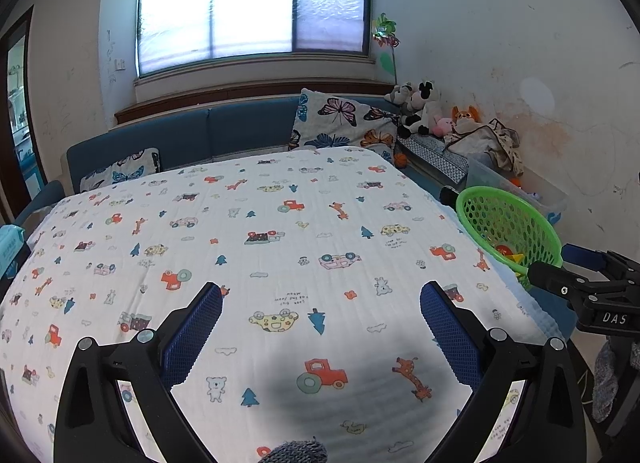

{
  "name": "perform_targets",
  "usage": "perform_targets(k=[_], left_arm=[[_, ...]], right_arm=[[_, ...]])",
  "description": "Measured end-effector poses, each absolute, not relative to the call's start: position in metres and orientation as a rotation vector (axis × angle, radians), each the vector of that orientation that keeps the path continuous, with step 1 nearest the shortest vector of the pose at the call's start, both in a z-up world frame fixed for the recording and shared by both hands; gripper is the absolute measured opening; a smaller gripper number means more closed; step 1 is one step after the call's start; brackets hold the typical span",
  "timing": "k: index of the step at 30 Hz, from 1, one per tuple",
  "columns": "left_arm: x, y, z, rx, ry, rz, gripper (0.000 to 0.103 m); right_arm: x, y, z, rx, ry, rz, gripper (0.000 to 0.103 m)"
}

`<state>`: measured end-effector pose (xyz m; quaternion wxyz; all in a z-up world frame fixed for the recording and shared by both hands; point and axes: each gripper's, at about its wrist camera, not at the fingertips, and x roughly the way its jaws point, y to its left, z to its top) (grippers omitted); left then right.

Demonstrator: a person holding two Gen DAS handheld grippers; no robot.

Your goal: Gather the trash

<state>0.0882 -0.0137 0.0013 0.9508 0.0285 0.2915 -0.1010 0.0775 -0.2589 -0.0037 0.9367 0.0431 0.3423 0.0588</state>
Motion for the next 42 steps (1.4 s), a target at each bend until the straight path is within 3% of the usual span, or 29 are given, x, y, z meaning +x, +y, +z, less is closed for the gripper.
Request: perform_targets(k=[42], left_arm=[[0.0876,-0.0105,-0.0003,0.053,0.593,-0.201,0.096]], right_arm=[[0.0796,-0.2526,-0.0022,0.085,0.695,0.145,0.098]])
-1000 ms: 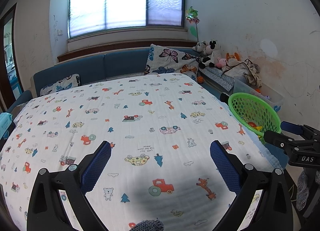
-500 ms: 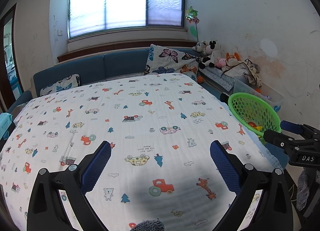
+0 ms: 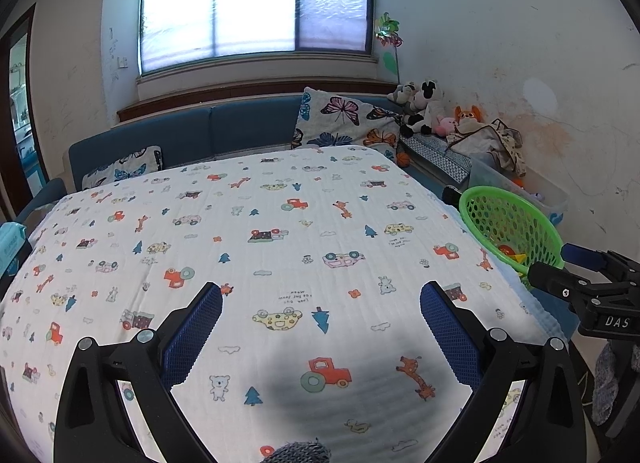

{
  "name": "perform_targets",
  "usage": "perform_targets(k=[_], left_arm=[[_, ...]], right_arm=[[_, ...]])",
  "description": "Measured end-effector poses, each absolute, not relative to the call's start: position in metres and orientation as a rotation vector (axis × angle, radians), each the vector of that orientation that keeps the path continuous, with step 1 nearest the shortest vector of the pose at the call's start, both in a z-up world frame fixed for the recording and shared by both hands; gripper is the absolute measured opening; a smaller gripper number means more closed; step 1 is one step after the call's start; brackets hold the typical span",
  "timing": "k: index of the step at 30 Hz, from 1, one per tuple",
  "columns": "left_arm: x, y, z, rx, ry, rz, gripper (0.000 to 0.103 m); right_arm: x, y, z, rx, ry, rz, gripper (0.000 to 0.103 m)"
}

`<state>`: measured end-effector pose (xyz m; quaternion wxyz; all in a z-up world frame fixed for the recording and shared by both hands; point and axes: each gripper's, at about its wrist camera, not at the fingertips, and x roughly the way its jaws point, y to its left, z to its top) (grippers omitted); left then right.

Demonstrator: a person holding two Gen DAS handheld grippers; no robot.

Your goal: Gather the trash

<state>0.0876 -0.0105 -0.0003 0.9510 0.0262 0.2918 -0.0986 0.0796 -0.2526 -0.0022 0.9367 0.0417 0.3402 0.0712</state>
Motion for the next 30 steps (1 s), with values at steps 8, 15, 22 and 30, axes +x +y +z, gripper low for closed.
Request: perform_targets(k=[8,15,22,30], left_arm=[[0.087,-0.006,-0.002,0.046,0.595,-0.195,0.096],[0.087,-0.003,-0.003,0.024,0.591,-0.191,0.096],[0.087,-0.002,-0.003,0.026,0.597,-0.178,0.096],[0.087,0.002,-0.007,0.023,0.604,-0.157,0.096]], right_arm=[[0.079,-0.251,-0.003,0.082,0.696,0.15,0.098],[0.078,-0.251,-0.005,0.08,0.694,0.162,0.098],[0.078,-0.25,-0.006,0.079,0.694,0.166,0.098],[0.08,-0.248,-0.007,0.073,0.698,0.174,0.098]])
